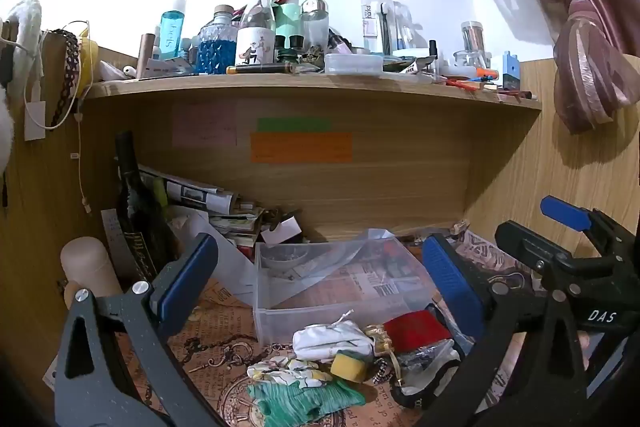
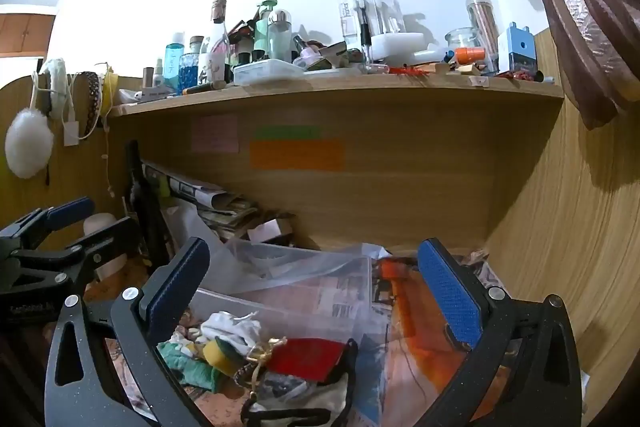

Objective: Organize soft objects

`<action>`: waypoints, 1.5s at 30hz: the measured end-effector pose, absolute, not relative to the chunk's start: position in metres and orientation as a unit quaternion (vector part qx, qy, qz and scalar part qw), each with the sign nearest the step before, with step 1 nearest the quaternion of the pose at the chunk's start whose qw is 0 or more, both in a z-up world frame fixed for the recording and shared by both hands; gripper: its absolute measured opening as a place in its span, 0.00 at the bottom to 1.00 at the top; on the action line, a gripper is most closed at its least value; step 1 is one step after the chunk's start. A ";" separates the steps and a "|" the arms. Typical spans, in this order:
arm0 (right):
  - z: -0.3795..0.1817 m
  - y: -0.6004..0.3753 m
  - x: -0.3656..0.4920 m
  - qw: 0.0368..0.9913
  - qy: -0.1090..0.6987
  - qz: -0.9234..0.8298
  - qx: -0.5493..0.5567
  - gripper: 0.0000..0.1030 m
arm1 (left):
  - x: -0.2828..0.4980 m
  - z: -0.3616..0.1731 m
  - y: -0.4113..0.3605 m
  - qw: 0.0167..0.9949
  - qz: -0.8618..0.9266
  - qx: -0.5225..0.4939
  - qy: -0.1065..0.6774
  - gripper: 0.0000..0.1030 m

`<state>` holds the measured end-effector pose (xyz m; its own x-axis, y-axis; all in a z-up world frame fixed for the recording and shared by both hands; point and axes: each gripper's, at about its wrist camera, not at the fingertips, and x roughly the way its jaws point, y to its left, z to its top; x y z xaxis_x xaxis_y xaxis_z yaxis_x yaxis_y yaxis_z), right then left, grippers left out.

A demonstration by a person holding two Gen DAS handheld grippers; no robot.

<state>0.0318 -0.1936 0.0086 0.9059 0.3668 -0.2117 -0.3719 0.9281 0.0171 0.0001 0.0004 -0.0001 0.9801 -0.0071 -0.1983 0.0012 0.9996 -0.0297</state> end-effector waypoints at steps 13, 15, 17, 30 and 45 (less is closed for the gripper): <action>0.006 -0.194 0.039 0.975 0.111 0.192 -0.012 1.00 | 0.003 -0.002 -0.001 0.995 0.000 -0.011 0.097 1.00; 0.006 -0.193 0.038 0.975 0.110 0.194 -0.013 1.00 | 0.004 -0.002 -0.002 0.995 0.000 -0.009 0.097 1.00; 0.008 -0.193 0.034 0.975 0.107 0.195 -0.011 1.00 | 0.003 -0.002 -0.001 0.995 0.000 -0.008 0.097 1.00; 0.012 -0.190 0.029 0.974 0.103 0.200 -0.014 1.00 | 0.002 -0.004 0.001 0.995 -0.005 -0.009 0.096 1.00; 0.011 -0.189 0.029 0.974 0.104 0.200 -0.012 1.00 | 0.002 -0.003 0.004 0.995 -0.006 -0.012 0.095 1.00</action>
